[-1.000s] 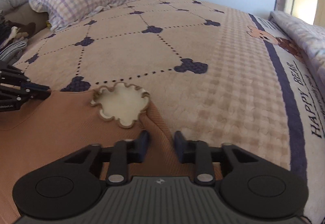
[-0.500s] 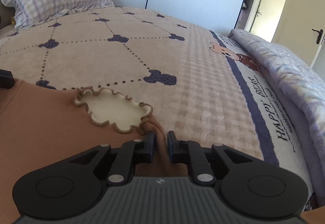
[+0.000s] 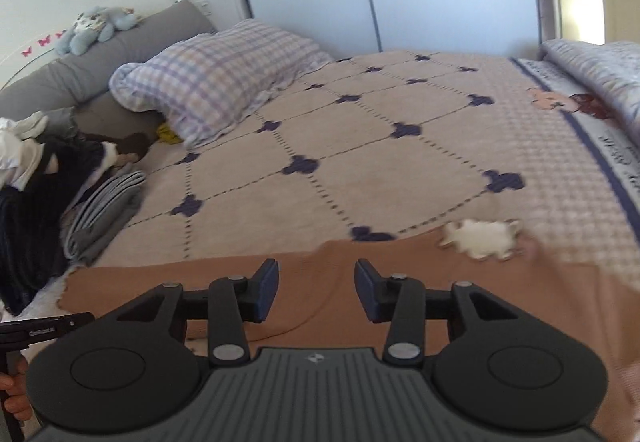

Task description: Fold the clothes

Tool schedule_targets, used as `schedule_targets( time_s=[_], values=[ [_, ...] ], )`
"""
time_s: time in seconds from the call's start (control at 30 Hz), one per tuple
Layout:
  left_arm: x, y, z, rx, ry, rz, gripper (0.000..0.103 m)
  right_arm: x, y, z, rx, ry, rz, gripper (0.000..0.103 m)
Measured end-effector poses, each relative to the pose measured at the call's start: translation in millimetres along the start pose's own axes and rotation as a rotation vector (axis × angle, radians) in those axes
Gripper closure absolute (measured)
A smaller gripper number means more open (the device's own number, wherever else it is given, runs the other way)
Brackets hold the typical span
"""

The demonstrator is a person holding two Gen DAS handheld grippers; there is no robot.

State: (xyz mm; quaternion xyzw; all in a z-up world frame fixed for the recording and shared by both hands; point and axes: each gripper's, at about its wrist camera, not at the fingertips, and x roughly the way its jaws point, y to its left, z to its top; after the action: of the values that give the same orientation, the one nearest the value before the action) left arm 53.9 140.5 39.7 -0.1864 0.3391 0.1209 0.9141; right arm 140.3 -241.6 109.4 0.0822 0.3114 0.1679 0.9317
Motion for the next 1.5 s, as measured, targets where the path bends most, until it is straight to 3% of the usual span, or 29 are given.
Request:
schedule_targets(
  time_s=[0.07, 0.13, 0.2, 0.3, 0.37, 0.47, 0.53, 0.57, 0.67, 0.77, 0.87, 1.0, 1.03, 1.13, 1.23, 1.33, 1.5],
  values=[
    [-3.1, 19.4, 4.3, -0.072, -0.027, 0.060, 0.089, -2.2, 17.7, -7.7, 0.108, -0.036, 0.011, 0.061],
    [-3.6, 33.8, 9.4, -0.129, -0.048, 0.113, 0.077, -7.3, 23.0, -18.6, 0.341, -0.073, 0.046, 0.061],
    [1.2, 36.2, 16.4, -0.109, -0.071, 0.125, 0.061, -6.1, 28.2, -27.9, 0.476, -0.059, 0.034, 0.061],
    [12.5, 36.1, 25.7, -0.065, -0.097, 0.161, 0.047, 2.7, 39.3, -32.4, 0.432, -0.023, -0.059, 0.060],
    [25.8, 37.2, 28.1, -0.044, -0.073, 0.160, 0.046, 14.3, 45.6, -37.7, 0.362, 0.014, -0.121, 0.060],
    [37.5, 34.5, 29.0, -0.024, -0.093, 0.185, 0.048, 41.5, 49.6, -58.8, 0.183, 0.067, -0.206, 0.064],
    [38.5, 32.7, 31.1, -0.043, -0.106, 0.198, 0.077, 49.3, 46.5, -69.7, 0.141, 0.063, -0.212, 0.073],
    [40.4, 31.3, 33.6, -0.054, -0.102, 0.183, 0.096, 51.3, 46.4, -72.9, 0.126, 0.059, -0.207, 0.077],
    [42.9, 24.4, 40.9, -0.039, -0.128, 0.213, 0.099, 54.7, 49.7, -79.8, 0.084, 0.049, -0.187, 0.084],
    [35.5, 28.2, 54.4, -0.038, -0.204, 0.216, 0.099, 54.5, 47.3, -80.2, 0.052, 0.080, -0.166, 0.088],
    [29.2, 25.9, 66.1, -0.007, -0.251, 0.207, 0.099, 45.3, 36.8, -73.0, 0.115, 0.093, -0.146, 0.098],
    [29.5, 21.0, 71.7, 0.020, -0.280, 0.195, 0.099, 34.1, 43.0, -66.2, 0.086, -0.016, -0.099, 0.097],
    [29.4, 20.9, 72.7, 0.013, -0.283, 0.189, 0.099, 37.6, 45.8, -67.4, 0.074, -0.017, -0.086, 0.097],
    [21.6, 16.0, 74.1, 0.011, -0.318, 0.155, 0.099, 64.8, 44.2, -78.0, 0.088, 0.088, -0.061, 0.096],
    [5.5, 7.3, 75.1, 0.028, -0.378, 0.109, 0.099, 69.3, 31.0, -78.3, 0.190, 0.091, -0.020, 0.096],
    [-6.6, 0.1, 80.2, 0.030, -0.416, 0.080, 0.099, 58.5, 24.6, -72.5, 0.244, 0.042, -0.015, 0.097],
    [-9.3, -6.0, 85.7, 0.027, -0.426, 0.067, 0.099, 57.7, 35.6, -71.2, 0.174, -0.013, -0.031, 0.094]
  ],
)
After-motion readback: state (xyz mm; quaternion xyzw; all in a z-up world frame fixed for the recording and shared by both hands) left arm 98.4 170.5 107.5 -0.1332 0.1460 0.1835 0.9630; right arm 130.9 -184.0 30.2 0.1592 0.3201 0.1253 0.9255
